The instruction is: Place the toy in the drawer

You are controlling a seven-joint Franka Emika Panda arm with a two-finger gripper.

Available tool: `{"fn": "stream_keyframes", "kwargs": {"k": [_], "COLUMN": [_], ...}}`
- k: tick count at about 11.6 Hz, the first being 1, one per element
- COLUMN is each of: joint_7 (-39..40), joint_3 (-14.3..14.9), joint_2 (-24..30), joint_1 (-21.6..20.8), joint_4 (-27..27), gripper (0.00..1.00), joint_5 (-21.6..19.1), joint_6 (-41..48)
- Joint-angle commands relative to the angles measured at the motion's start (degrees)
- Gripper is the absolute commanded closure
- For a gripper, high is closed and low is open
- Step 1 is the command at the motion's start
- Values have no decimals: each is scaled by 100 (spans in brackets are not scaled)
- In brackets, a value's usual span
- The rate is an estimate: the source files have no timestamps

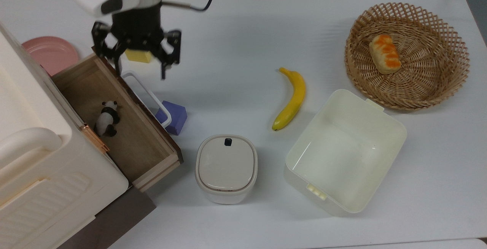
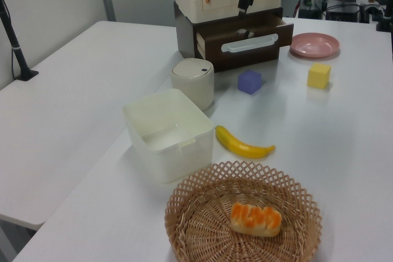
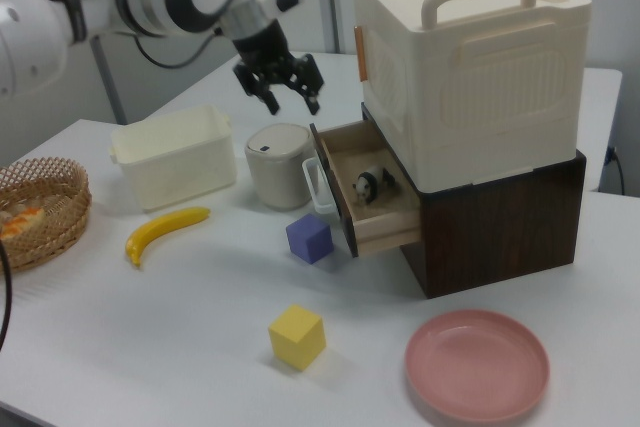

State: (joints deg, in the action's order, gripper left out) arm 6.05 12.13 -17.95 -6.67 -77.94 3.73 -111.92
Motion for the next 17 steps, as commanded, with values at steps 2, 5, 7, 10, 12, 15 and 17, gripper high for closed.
{"fn": "stream_keyframes", "kwargs": {"k": [2, 5, 7, 10, 12, 15, 17], "joint_7": [-691, -727, -806, -798, -711, -754, -780], "joint_3": [-35, -1017, -1142, -1511, -1521, -1521, -1521], "joint_2": [818, 1293, 1338, 1391, 1373, 1373, 1373], "joint_1": [-448, 7, 43, 578, 780, 782, 773], "joint_4": [-344, -739, -932, -1109, -1092, -1066, -1066], "gripper": [0, 0, 0, 0, 0, 0, 0], "joint_5": [-241, -487, -688, -707, -689, -646, -619], "joint_6": [1273, 2207, 2367, 2359, 2324, 2288, 2279]}}
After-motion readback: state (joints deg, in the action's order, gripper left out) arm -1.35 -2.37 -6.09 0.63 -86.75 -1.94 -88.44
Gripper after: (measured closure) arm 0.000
